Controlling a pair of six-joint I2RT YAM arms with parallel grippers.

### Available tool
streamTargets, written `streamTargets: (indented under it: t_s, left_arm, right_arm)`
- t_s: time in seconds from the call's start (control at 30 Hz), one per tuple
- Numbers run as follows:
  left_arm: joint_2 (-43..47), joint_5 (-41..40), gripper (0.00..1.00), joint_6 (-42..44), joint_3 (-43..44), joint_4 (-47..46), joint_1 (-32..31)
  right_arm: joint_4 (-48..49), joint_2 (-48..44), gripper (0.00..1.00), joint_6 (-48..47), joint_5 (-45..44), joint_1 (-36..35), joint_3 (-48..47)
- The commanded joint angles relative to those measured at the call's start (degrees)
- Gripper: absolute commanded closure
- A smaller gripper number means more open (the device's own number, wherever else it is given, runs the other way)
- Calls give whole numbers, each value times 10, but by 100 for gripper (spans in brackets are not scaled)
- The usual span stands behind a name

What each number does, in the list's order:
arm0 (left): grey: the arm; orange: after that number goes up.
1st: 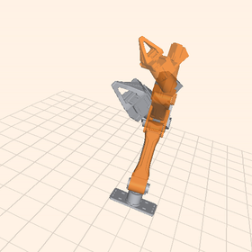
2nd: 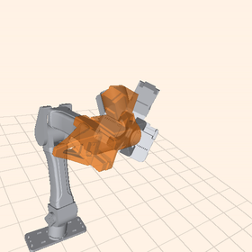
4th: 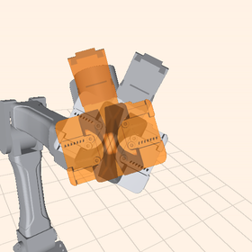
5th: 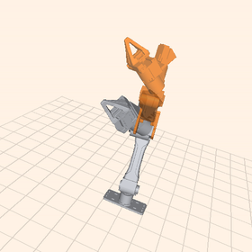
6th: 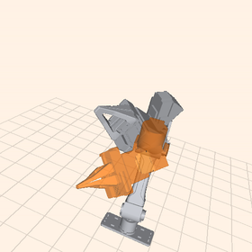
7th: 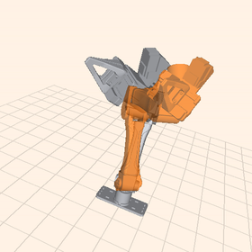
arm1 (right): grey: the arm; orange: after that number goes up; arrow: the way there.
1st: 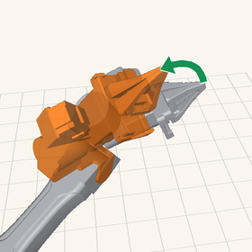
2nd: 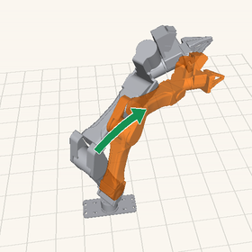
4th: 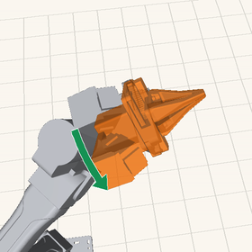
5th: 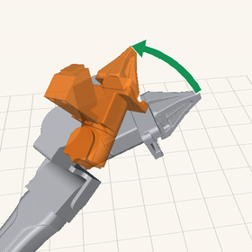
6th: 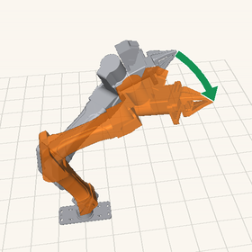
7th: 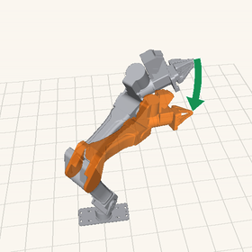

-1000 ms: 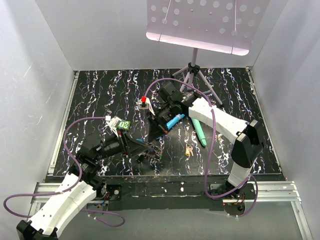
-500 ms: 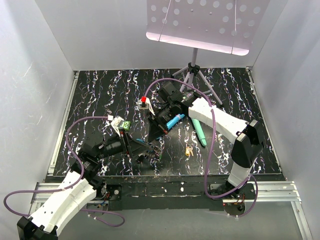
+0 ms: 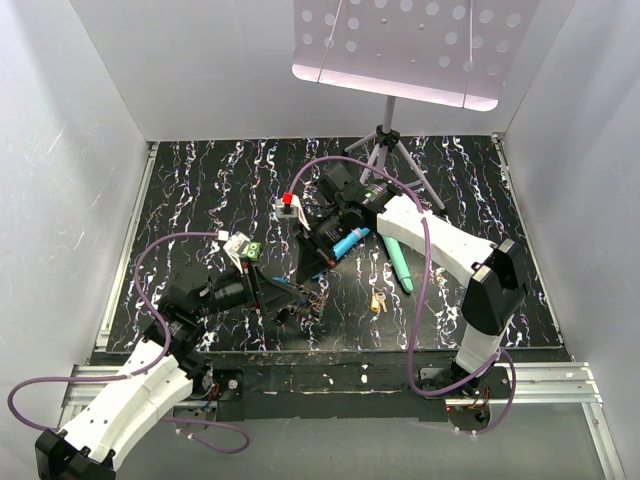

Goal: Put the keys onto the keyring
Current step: Adjust the keyring.

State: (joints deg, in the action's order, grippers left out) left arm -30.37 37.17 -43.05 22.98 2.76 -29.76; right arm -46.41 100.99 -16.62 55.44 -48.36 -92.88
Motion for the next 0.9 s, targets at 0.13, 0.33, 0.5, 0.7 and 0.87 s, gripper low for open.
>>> streamTargets:
  t_s: [0.13,0.33,0.5,0.7,0.87]
  left_arm:
    - [-14,29,53,-5,-7,-49,-7]
    - [-10,43,58,-18,-12,-64,-7]
    - [1,47,61,-22,-13,-64,-7]
    - [-14,48,59,-32,-15,-95,-7]
    - [-46,55,59,-44,-15,-141,-8]
  right_arm:
    - [13,1,99,10,21,1,-14]
    - [16,2,99,15,11,1,-13]
    - [18,3,99,19,5,1,-14]
    - [19,5,99,20,5,0,-14]
    - [19,5,99,21,2,1,-14]
